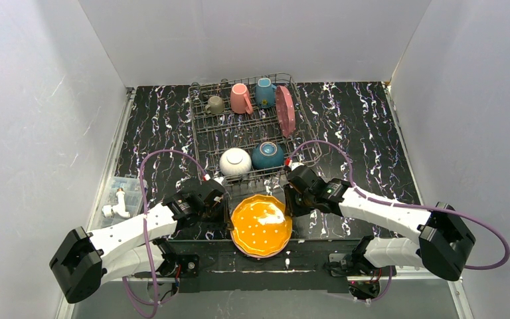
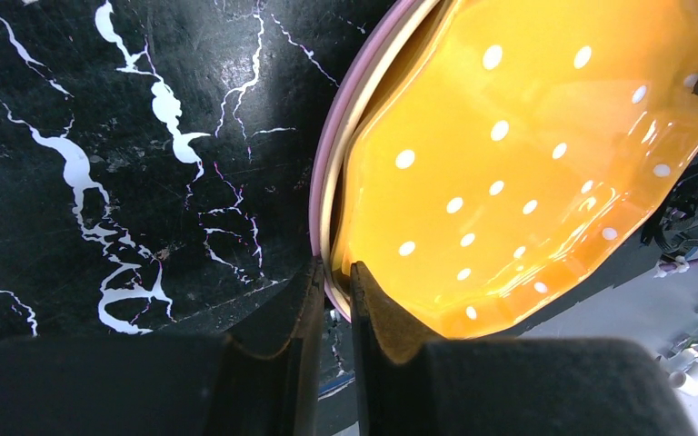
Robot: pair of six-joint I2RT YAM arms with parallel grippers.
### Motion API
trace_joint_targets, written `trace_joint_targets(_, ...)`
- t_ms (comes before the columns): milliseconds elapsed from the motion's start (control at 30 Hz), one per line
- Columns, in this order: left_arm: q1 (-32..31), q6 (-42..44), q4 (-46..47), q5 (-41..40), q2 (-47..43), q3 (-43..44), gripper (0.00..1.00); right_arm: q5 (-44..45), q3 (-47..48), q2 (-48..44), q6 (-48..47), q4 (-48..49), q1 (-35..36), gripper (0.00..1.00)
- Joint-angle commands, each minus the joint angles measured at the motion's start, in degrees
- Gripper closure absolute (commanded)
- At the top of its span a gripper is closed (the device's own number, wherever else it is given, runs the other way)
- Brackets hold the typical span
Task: Load the mixed dishes into the dish rack
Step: Pick up the plate from the corner of the board.
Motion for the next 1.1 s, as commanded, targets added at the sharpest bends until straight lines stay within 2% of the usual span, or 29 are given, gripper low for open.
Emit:
trace_joint_targets(0, -0.3, 0.9, -2.4, 0.4, 1.5, -2.3, 0.96, 0.0, -0.2, 1.1, 0.7, 2.1, 1.0, 0.75)
trace_joint_targets(100, -0.3, 0.8, -2.3, 0.5, 1.6, -2.3, 0.96, 0.7, 0.1, 1.8, 0.5, 1.7, 1.5, 0.79)
trace_joint_targets(233, -0.3, 0.9, -2.2, 0.6, 1.8, -2.1, 0.94, 2.1, 0.9, 2.4, 0.1, 0.6, 1.9, 0.97)
trace_joint_targets(267, -0.3, 1.0, -2.3, 0.5, 1.8, -2.1, 0.93, 2.5, 1.2, 2.4, 0.0, 0.3, 2.0, 0.99)
trace_joint_targets(500, -0.3, 1.5, -3.1, 0.1, 1.7, -1.4, 0.79, 5.5, 3.4, 0.6, -0.5, -2.0, 2.4, 0.99)
trace_joint_targets(633, -0.3, 1.8, -4.6, -0.9, 1.2, -0.4, 0.61, 6.8, 4.6, -0.2, -0.5, -3.8, 2.5, 0.99)
trace_joint_targets(700, -0.3, 2.0, -5.4, -1.4, 0.8, 0.1, 0.56, 7.5, 4.9, -0.7, -0.6, -4.5, 2.5, 0.99)
trace_joint_targets(1067, -0.3, 2.4, -7.6, -1.6, -0.6, 2.1, 0.47, 11.2, 6.7, -4.3, -0.8, -8.3, 2.5, 0.99)
